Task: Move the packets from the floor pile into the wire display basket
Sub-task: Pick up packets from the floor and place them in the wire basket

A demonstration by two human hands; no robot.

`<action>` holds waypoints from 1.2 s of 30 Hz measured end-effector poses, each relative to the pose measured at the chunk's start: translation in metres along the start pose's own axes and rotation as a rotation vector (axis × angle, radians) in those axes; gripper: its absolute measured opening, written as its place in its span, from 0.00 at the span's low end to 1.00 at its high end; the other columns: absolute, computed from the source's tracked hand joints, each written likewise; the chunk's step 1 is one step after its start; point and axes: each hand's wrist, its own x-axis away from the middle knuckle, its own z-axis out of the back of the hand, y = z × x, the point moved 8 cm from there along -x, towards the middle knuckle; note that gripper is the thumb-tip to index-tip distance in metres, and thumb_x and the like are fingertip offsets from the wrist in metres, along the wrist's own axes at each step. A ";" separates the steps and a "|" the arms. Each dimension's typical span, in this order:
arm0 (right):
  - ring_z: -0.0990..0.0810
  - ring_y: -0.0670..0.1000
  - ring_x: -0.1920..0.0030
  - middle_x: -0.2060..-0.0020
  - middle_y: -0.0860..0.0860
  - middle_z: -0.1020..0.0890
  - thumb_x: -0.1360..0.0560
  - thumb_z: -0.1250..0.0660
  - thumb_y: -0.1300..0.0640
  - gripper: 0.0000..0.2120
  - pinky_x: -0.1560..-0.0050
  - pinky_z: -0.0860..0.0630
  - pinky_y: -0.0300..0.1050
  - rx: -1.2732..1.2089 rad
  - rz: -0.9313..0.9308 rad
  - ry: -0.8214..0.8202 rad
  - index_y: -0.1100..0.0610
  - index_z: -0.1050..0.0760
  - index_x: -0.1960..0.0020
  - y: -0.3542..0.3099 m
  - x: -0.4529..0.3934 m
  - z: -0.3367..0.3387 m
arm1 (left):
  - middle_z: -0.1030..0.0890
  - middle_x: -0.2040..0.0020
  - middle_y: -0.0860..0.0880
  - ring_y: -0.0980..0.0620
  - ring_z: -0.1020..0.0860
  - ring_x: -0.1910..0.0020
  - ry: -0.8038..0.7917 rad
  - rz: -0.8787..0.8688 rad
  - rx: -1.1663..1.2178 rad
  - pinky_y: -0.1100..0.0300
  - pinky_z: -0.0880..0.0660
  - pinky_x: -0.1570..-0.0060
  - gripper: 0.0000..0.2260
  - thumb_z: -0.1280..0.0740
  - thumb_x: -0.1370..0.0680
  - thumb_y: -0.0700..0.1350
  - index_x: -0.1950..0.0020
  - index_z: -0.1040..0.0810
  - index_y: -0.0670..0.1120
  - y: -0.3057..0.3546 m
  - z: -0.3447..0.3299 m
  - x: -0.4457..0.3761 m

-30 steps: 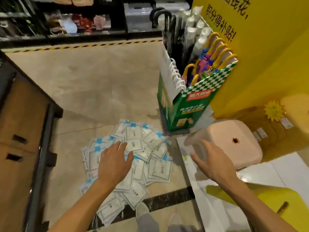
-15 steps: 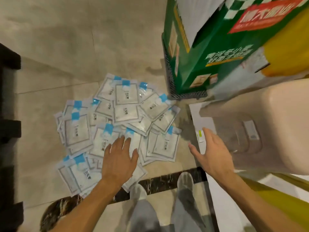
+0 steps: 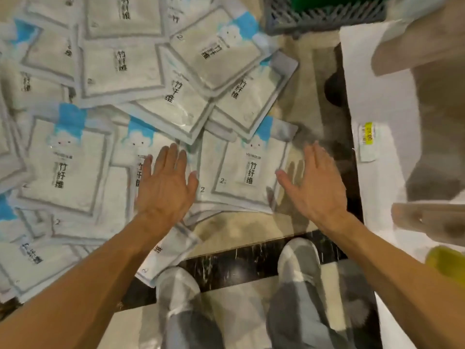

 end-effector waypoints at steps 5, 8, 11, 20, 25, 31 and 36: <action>0.52 0.59 0.17 0.17 0.62 0.51 0.24 0.48 0.25 0.53 0.17 0.56 0.54 -0.053 -0.076 0.008 0.64 0.56 0.17 0.014 -0.034 -0.073 | 0.46 0.18 0.35 0.38 0.49 0.18 0.175 -0.018 -0.069 0.37 0.51 0.21 0.34 0.52 0.16 0.60 0.19 0.44 0.37 0.000 -0.051 -0.023; 0.59 0.58 0.17 0.17 0.61 0.58 0.26 0.45 0.23 0.57 0.18 0.61 0.52 -0.177 -0.123 0.009 0.63 0.62 0.17 0.017 -0.041 -0.101 | 0.52 0.17 0.36 0.38 0.55 0.17 0.245 -0.015 -0.049 0.37 0.56 0.21 0.37 0.54 0.16 0.64 0.17 0.48 0.39 -0.002 -0.066 -0.028; 0.61 0.59 0.17 0.18 0.62 0.58 0.24 0.42 0.26 0.55 0.19 0.64 0.53 -0.241 -0.109 0.088 0.63 0.61 0.17 0.017 -0.043 -0.112 | 0.54 0.17 0.35 0.36 0.55 0.18 0.272 -0.031 -0.035 0.35 0.57 0.22 0.37 0.53 0.17 0.66 0.17 0.49 0.41 -0.004 -0.072 -0.032; 0.49 0.55 0.19 0.18 0.54 0.47 0.31 0.19 0.53 0.33 0.19 0.48 0.56 -0.678 -0.277 0.246 0.60 0.31 0.32 0.023 -0.055 -0.106 | 0.48 0.19 0.33 0.35 0.53 0.18 0.322 -0.066 0.226 0.33 0.57 0.23 0.26 0.38 0.21 0.64 0.42 0.25 0.41 0.001 -0.061 -0.037; 0.46 0.52 0.21 0.22 0.51 0.41 0.28 0.21 0.56 0.16 0.25 0.47 0.39 -0.691 -0.327 0.178 0.58 0.26 0.47 0.022 -0.051 -0.089 | 0.41 0.21 0.38 0.40 0.46 0.21 0.273 0.009 0.395 0.44 0.52 0.26 0.18 0.29 0.26 0.60 0.53 0.21 0.44 -0.001 -0.045 -0.028; 0.14 0.51 0.48 0.45 0.51 0.15 0.24 0.28 0.67 0.17 0.43 0.17 0.55 -1.264 -0.429 -0.028 0.56 0.26 0.38 0.032 -0.014 -0.075 | 0.27 0.52 0.47 0.45 0.27 0.49 -0.011 0.296 0.896 0.53 0.33 0.51 0.08 0.33 0.18 0.45 0.47 0.31 0.44 -0.001 -0.048 0.022; 0.13 0.54 0.45 0.42 0.52 0.14 0.22 0.30 0.68 0.22 0.48 0.16 0.57 -1.282 -0.339 -0.216 0.54 0.26 0.31 0.019 0.020 -0.034 | 0.20 0.38 0.48 0.52 0.20 0.43 -0.065 0.463 1.308 0.56 0.23 0.48 0.16 0.36 0.16 0.40 0.29 0.31 0.49 -0.031 -0.038 0.074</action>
